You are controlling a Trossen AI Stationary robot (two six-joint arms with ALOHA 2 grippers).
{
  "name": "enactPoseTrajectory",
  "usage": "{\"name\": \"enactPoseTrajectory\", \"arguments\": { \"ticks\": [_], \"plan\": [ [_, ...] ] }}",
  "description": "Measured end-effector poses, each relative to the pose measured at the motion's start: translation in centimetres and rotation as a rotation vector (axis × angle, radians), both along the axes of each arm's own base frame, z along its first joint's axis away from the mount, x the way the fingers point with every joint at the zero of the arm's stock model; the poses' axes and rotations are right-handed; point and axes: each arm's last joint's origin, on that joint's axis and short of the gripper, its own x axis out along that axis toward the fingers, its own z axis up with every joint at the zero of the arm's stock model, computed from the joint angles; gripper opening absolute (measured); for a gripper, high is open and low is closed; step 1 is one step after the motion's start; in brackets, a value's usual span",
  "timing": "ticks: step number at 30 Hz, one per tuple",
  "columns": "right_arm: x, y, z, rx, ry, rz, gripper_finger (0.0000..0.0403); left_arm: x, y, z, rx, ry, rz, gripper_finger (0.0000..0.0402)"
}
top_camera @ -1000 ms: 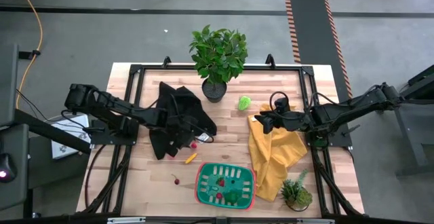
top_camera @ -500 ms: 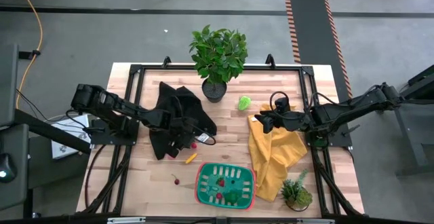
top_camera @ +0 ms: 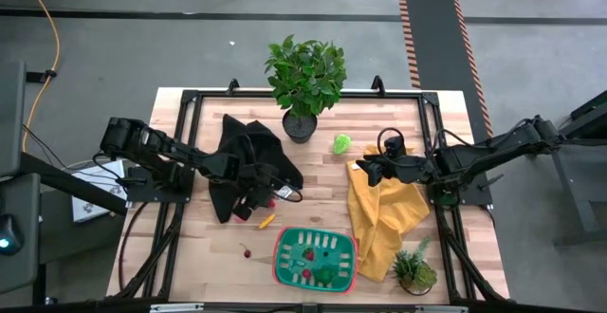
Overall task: Pick and placing Produce into tupperware
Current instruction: Put the red raspberry into the blue bin
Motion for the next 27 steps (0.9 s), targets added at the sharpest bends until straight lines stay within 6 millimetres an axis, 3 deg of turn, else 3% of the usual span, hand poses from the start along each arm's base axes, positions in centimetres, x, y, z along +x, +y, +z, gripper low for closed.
{"name": "enactPoseTrajectory", "arguments": {
  "ticks": [27],
  "plan": [
    [0.00,0.01,0.00,-0.003,0.002,0.002,0.0193,0.26,-0.07,-0.69,-0.033,0.014,0.009,0.0147]
  ]
}}
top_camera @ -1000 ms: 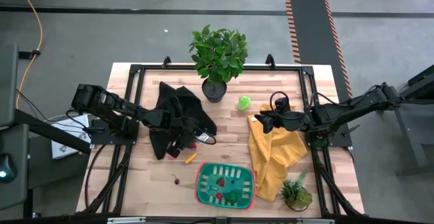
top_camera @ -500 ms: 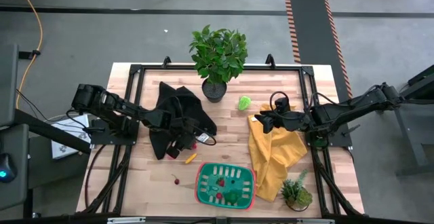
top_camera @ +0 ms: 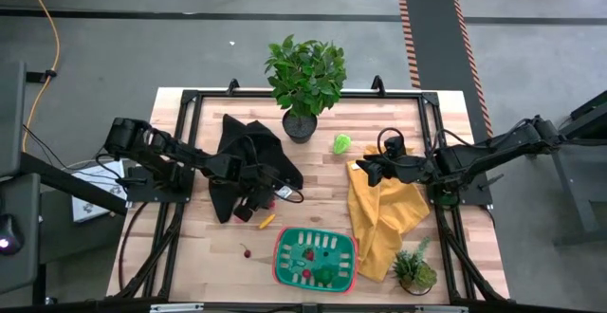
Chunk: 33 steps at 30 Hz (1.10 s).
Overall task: Pick and placing Produce into tupperware
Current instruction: Put the red raspberry into the blue bin
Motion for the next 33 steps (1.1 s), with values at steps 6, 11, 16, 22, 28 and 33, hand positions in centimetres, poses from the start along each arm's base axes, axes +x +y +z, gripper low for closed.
{"name": "enactPoseTrajectory", "arguments": {
  "ticks": [6,11,16,22,28,33],
  "plan": [
    [0.00,0.00,-0.01,-0.003,0.002,0.002,0.0193,0.08,0.01,0.04,0.001,-0.010,0.001,0.0147],
    [0.00,0.00,-0.01,-0.004,0.003,0.003,0.0193,0.07,-0.01,0.04,-0.003,-0.010,-0.001,0.0147],
    [0.00,0.00,-0.01,-0.006,0.004,0.003,0.0193,0.06,-0.01,0.04,-0.004,-0.009,-0.001,0.0147],
    [-0.01,-0.01,-0.03,-0.007,0.006,0.003,0.0193,0.09,-0.01,-0.15,-0.006,-0.001,0.001,0.0147],
    [-0.04,-0.02,-0.06,-0.009,0.010,0.001,0.0193,0.12,-0.02,-0.50,-0.025,0.018,0.016,0.0147],
    [-0.05,-0.03,-0.08,-0.009,0.012,0.000,0.0193,0.17,-0.03,-0.47,-0.025,0.012,0.015,0.0147]
  ]
}}
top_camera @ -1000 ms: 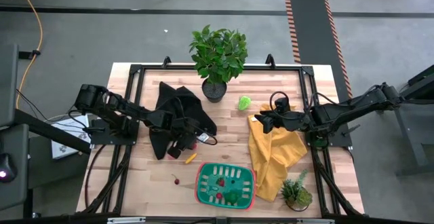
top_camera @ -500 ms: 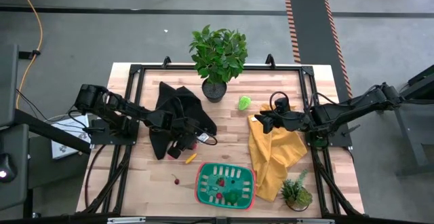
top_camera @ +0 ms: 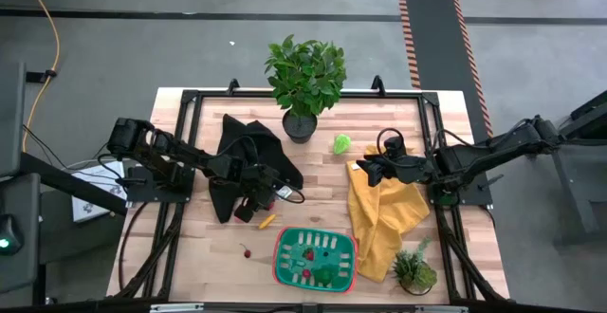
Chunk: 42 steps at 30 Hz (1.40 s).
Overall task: Pick and placing Produce into tupperware
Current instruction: Put the red raspberry into the blue bin
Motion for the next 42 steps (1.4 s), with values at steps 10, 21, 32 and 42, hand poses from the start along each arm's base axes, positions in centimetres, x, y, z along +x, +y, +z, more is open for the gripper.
{"name": "enactPoseTrajectory", "arguments": {
  "ticks": [10,21,32,42],
  "plan": [
    [0.0,0.0,0.0,-0.001,0.002,0.000,0.0193,0.0,0.0,0.0,-0.002,-0.001,-0.002,0.0125],
    [0.0,0.0,-0.1,-0.004,0.009,0.000,0.0193,0.4,0.0,0.5,-0.010,0.009,-0.005,0.0115],
    [-0.1,0.0,-0.1,-0.011,0.016,0.004,0.0193,3.2,0.1,4.6,-0.008,0.009,-0.003,0.0099],
    [-0.1,0.0,-0.1,-0.032,0.025,0.017,0.0193,4.8,0.2,8.1,-0.003,0.002,-0.001,0.0104]
  ]
}}
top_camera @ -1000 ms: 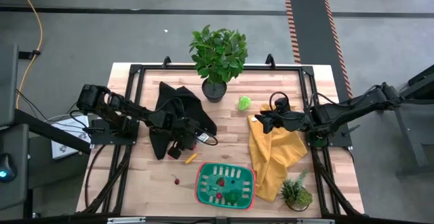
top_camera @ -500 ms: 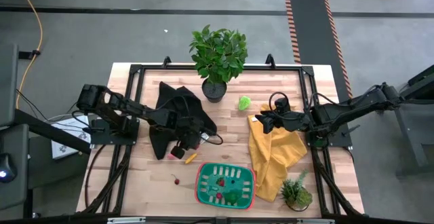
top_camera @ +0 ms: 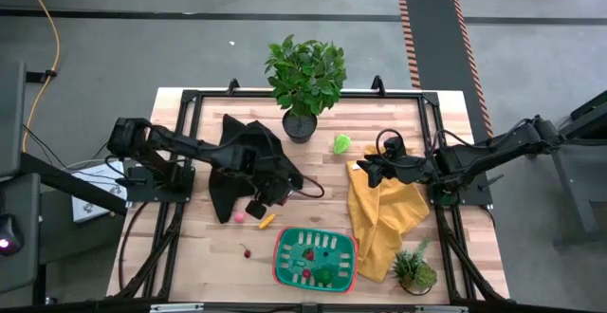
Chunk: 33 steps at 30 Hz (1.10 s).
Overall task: Pick and placing Produce into tupperware
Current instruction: Put the red raspberry into the blue bin
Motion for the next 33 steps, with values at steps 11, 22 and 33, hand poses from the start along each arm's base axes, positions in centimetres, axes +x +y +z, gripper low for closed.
{"name": "enactPoseTrajectory", "arguments": {
  "ticks": [11,22,33],
  "plan": [
    [0.0,0.1,0.0,-0.016,0.019,0.044,0.0193,1.3,0.0,4.1,-0.053,-0.004,0.058,0.0105],
    [0.4,0.3,0.5,-0.034,-0.013,0.130,0.0193,2.8,-0.4,9.6,-0.145,-0.111,0.158,0.0106],
    [0.8,0.6,1.0,-0.063,-0.052,0.222,0.0193,3.3,-4.2,13.1,-0.165,-0.205,0.147,0.0110]
  ]
}}
